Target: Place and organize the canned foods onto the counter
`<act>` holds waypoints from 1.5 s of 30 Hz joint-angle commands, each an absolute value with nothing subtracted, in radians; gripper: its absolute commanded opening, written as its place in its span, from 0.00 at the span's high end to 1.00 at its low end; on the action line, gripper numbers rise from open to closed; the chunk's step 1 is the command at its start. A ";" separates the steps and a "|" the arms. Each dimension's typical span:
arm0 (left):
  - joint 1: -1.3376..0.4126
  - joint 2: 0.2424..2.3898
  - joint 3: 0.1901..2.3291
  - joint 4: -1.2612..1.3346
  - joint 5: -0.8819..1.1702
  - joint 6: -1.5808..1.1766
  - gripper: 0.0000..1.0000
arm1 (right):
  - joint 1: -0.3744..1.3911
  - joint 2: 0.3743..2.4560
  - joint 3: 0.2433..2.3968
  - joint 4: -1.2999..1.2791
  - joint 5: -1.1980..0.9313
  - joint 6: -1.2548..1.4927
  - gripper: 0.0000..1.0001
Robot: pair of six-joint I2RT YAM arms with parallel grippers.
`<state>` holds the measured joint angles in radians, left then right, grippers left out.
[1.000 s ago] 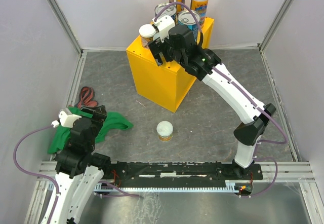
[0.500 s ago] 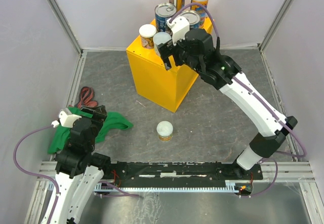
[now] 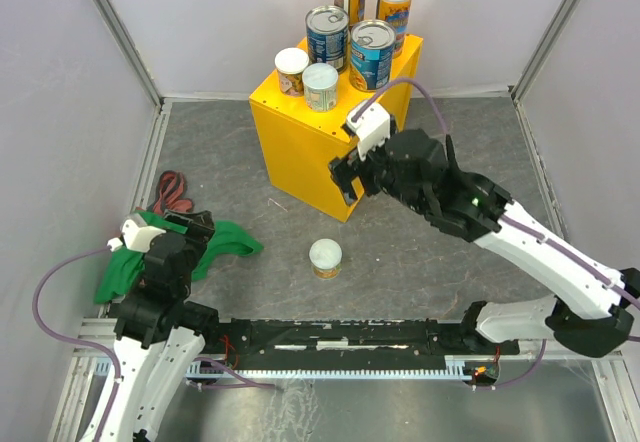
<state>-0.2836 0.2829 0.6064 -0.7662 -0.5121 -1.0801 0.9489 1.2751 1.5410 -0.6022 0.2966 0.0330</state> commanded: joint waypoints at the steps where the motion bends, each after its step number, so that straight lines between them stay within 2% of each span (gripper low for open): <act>1: -0.286 0.296 0.600 -0.693 -0.495 -1.104 0.14 | 1.035 1.195 1.466 -0.609 0.363 0.069 0.04; 8: -0.287 0.307 0.595 -0.671 -0.490 -1.102 0.14 | 1.114 1.135 1.282 -0.672 0.356 0.205 0.04; 19: -0.287 0.308 0.612 -0.677 -0.500 -1.082 0.14 | 1.149 1.174 0.982 -0.517 0.260 0.320 0.03; 29: -0.287 0.286 0.626 -0.713 -0.519 -1.068 0.14 | 1.172 1.262 0.879 -0.413 0.204 0.321 0.00; 45: -0.288 0.272 0.628 -0.734 -0.517 -1.083 0.14 | 1.172 1.424 0.861 -0.205 0.202 0.271 0.01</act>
<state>-0.2840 0.2890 0.5980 -0.7315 -0.4950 -1.0798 1.1652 1.4078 0.8665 -0.3233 0.2001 0.2867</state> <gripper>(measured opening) 0.860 0.994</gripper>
